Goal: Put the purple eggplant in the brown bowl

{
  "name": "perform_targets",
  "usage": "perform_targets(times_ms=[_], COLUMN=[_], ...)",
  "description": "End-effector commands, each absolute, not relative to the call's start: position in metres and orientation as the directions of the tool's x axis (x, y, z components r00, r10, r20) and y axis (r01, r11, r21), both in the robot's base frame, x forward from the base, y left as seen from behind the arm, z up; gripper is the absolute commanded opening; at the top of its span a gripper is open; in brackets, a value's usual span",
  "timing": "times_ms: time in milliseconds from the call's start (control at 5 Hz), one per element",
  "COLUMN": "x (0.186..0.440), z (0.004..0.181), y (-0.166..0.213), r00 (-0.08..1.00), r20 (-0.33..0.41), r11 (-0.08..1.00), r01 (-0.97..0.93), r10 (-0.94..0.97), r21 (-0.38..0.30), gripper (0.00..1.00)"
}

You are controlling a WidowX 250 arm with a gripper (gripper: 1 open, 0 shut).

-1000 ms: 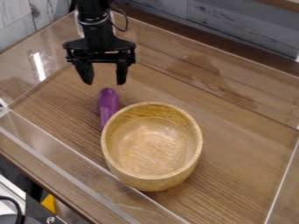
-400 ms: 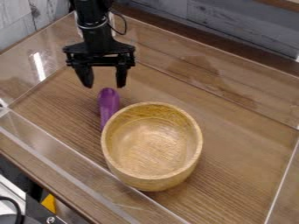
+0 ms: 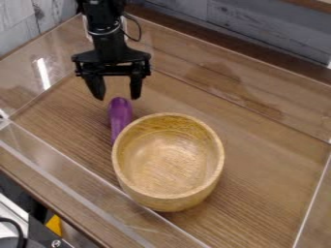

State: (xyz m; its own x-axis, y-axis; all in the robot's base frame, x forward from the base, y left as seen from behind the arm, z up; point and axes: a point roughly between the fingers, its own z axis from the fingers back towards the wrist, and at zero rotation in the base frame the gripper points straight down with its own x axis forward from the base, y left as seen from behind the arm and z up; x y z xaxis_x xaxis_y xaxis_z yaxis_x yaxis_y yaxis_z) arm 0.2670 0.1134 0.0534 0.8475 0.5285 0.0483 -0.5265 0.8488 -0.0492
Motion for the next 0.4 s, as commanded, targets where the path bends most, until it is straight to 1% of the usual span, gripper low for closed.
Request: perform_targets(times_ms=[0, 200], x=[0.2753, 0.2721], z=[0.0643, 0.0569], y=[0.1208, 0.1202], r00=[0.837, 0.846], r20=[0.096, 0.081], r11=[0.842, 0.85], r01=[-0.535, -0.525], r10=[0.539, 0.527], r21=[-0.062, -0.053], gripper=[1.0, 1.0])
